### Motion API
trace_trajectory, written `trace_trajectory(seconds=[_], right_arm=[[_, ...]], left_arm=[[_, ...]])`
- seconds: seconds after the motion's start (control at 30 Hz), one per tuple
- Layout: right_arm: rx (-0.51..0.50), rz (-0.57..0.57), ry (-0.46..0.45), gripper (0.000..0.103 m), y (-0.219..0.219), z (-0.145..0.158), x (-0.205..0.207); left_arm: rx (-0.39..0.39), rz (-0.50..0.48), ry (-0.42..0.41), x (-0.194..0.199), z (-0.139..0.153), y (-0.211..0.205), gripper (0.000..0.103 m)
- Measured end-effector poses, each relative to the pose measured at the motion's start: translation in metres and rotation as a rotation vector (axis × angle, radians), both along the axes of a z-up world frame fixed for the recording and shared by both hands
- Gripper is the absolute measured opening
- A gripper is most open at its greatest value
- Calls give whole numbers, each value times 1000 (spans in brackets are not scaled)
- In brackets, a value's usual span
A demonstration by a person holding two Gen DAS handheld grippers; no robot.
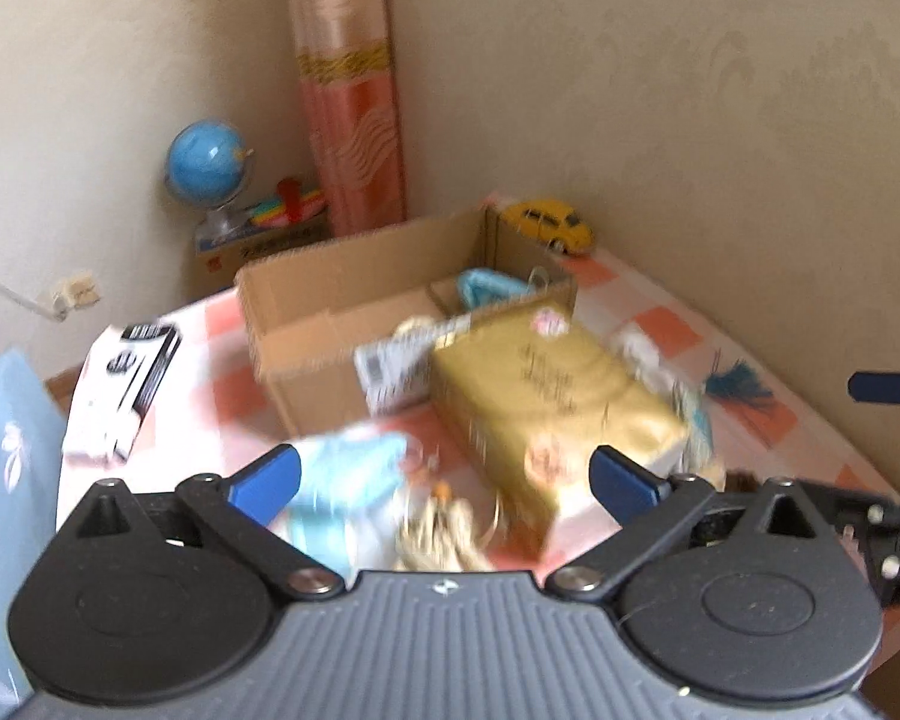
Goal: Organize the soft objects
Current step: 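Carry the cream rope ring into the cardboard box and open the left gripper, then grasp the beige drawstring pouch with the left gripper while the right gripper grasps the blue floral pouch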
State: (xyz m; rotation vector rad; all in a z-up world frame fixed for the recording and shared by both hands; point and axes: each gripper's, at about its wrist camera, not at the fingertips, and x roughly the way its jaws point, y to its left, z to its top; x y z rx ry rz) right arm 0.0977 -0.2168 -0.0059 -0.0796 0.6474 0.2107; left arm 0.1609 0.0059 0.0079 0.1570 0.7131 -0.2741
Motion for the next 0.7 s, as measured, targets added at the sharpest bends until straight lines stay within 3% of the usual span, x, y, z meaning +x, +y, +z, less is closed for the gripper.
trace_trajectory(seconds=[0.23, 0.5, 0.7], right_arm=[[-6, -12, 39, 103, -5, -13, -6], [-16, -24, 88, 103, -10, -29, -5], [-10, -22, 103, 103, -14, -35, -3]], left_arm=[[39, 42, 16, -25, -35, -3, 102], [20, 99, 35, -20, -58, -2, 101], [5, 102, 41, -14, -68, -1, 95]])
